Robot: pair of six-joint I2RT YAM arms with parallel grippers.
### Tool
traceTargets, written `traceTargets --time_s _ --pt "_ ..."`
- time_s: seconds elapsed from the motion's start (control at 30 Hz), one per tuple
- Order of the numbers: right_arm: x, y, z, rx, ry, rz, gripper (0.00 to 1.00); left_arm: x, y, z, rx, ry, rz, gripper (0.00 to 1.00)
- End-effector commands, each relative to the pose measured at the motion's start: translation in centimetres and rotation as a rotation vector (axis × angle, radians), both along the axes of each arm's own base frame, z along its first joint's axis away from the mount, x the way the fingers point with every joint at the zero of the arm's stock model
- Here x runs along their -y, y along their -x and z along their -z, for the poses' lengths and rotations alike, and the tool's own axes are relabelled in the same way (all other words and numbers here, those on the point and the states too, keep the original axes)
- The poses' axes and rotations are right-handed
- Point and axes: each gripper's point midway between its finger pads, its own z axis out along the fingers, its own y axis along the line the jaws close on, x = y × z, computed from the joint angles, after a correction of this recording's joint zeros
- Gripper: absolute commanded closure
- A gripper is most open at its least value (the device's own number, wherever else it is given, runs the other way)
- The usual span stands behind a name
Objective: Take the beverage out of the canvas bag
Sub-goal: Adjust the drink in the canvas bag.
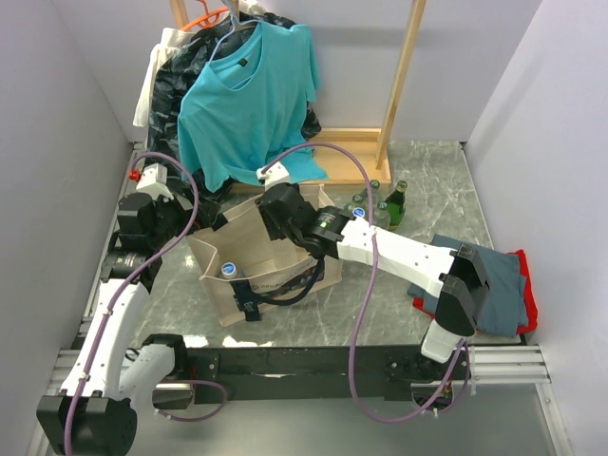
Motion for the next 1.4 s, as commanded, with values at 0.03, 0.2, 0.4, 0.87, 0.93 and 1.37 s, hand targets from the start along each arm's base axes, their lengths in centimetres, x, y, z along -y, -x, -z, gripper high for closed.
traceTargets --time_s 0.03,0.2,0.4,0.87,0.93,1.37 --pt "-0.5 -0.3 -3.7 0.031 -0.073 -0.001 0.48 0.4 -0.1 -0.5 0.028 0.003 0.023 0.04" --pt "-0.5 -0.3 -3.5 0.027 -0.081 -0.009 0.48 0.4 -0.1 -0.3 0.026 0.005 0.027 0.04" --pt "-0.4 0.0 -2.4 -0.008 -0.050 -0.003 0.48 0.2 -0.1 -0.3 0.025 -0.005 0.017 0.04" --pt "1.5 0.1 -1.7 -0.024 -0.028 0.045 0.39 0.2 -0.1 -0.4 0.026 -0.008 0.017 0.04" --pt "1.7 0.1 -1.5 -0.030 -0.030 0.049 0.39 0.1 -0.1 -0.3 0.025 -0.011 0.015 0.04" --pt "2.0 1.0 -0.8 -0.091 -0.049 0.043 0.43 0.2 -0.2 -0.3 0.024 -0.007 0.020 0.04"
